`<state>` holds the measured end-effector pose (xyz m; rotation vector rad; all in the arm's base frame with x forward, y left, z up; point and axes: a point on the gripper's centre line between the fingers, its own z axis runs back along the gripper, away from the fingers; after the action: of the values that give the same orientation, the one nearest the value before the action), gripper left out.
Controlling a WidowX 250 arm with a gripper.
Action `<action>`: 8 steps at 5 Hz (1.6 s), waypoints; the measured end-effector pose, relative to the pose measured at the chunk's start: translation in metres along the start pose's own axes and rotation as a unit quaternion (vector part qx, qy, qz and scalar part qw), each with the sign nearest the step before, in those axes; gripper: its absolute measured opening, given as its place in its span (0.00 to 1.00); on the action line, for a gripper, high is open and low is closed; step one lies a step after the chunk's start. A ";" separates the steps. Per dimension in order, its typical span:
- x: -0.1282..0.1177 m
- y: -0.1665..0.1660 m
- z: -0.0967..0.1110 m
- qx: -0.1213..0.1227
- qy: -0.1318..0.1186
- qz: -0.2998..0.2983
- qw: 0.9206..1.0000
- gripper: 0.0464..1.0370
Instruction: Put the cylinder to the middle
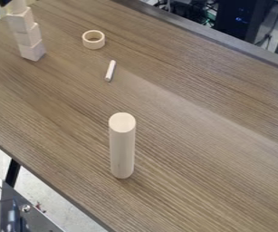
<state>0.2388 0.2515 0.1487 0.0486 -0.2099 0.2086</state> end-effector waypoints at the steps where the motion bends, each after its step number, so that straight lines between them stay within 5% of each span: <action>1: 0.007 0.001 -0.008 -0.001 0.004 -0.002 1.000 0.96; 5: 0.030 0.012 -0.023 0.000 0.009 0.010 1.000 0.93; 7: 0.035 0.017 -0.024 -0.002 -0.001 0.026 1.000 0.46; 8: 0.036 0.018 -0.024 0.003 -0.004 0.026 1.000 0.46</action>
<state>0.2741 0.2781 0.1328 0.0491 -0.2186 0.2612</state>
